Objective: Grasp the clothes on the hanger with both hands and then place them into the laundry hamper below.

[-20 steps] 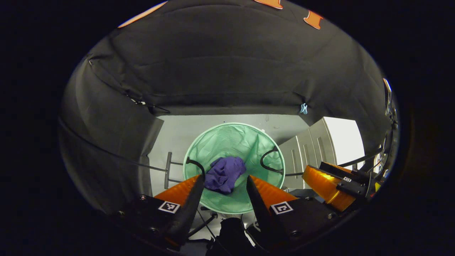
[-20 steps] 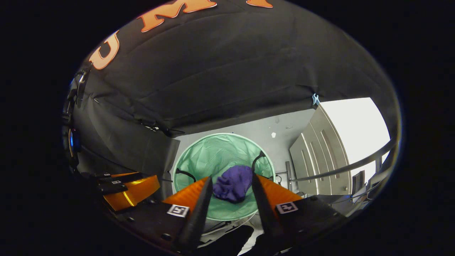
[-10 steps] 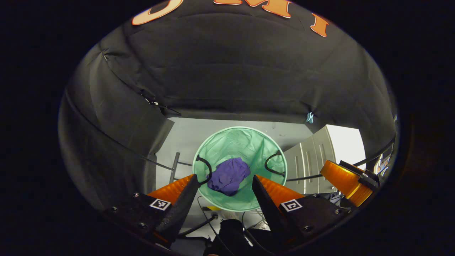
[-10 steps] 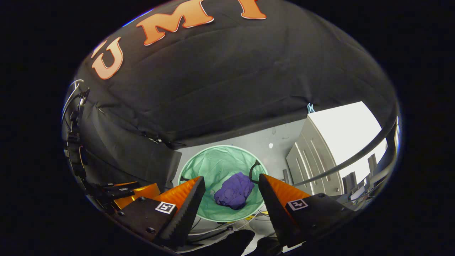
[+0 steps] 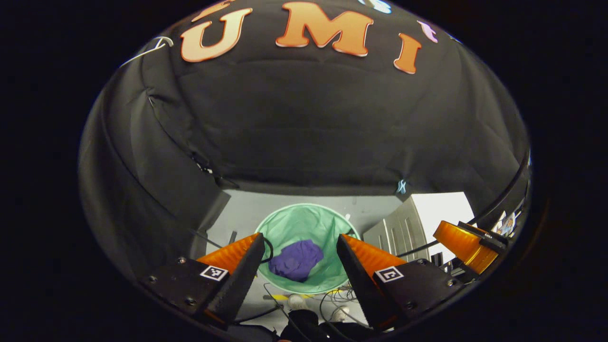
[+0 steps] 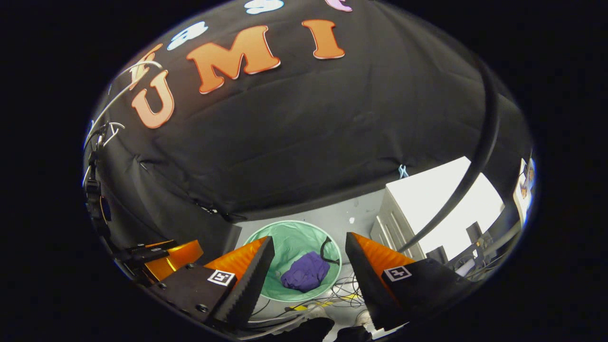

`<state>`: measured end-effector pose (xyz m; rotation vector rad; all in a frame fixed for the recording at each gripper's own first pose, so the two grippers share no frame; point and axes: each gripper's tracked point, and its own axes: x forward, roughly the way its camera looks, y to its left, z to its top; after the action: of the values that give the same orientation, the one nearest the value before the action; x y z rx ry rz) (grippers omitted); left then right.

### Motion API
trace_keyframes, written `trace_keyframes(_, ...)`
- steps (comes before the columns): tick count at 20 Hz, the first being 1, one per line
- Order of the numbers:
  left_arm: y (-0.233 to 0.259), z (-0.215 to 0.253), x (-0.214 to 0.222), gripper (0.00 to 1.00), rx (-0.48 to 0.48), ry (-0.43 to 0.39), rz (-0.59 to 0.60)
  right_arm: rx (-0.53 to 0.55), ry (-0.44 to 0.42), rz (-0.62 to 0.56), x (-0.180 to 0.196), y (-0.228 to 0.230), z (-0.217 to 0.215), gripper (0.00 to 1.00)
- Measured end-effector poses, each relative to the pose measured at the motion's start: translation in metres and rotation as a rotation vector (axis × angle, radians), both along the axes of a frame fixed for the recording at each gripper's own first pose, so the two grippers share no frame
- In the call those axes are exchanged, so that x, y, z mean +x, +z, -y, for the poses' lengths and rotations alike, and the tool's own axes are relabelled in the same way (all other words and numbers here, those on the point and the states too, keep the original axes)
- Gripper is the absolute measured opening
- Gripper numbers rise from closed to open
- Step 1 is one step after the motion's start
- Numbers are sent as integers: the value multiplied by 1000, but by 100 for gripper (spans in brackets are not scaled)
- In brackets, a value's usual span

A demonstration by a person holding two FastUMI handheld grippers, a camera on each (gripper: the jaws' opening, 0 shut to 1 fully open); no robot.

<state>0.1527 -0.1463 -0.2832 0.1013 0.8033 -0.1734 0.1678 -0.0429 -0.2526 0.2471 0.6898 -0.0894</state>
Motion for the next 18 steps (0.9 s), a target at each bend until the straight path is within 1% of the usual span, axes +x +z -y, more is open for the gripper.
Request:
trace_keyframes(2,20,15,-18,98,-34,13,37,-34,6,38,-16,22,13,98)
trace_keyframes(5,47,28,-44,97,-71,33,98,-45,30,86,-41,47,30,98)
trace_keyframes(10,96,42,-80,97,-53,40,231,-63,76,179,-75,97,49,98)
trace_keyframes(13,127,53,-103,97,-67,50,298,-56,94,234,-97,127,58,98)
trace_keyframes(18,168,65,-113,96,-73,57,400,-55,85,308,-113,166,81,98)
